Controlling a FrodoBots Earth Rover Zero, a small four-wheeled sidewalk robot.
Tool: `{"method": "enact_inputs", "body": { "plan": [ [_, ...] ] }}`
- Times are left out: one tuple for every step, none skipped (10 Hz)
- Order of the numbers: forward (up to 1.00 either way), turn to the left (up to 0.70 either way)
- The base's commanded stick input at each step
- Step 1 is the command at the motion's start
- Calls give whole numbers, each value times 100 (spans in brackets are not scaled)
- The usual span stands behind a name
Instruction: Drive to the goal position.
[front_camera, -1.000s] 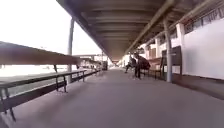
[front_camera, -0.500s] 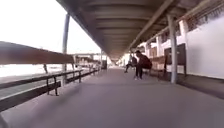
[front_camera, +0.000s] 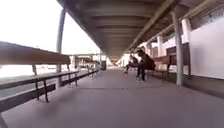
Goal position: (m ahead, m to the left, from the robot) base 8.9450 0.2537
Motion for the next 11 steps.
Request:
{"method": "enact_inputs", "body": {
  "plan": [
    [70,0],
    [70,0],
    [70,0],
    [70,0],
    [70,0],
    [70,0],
    [70,0],
    [70,0],
    [70,0],
    [70,0],
    [70,0]
  ]
}}
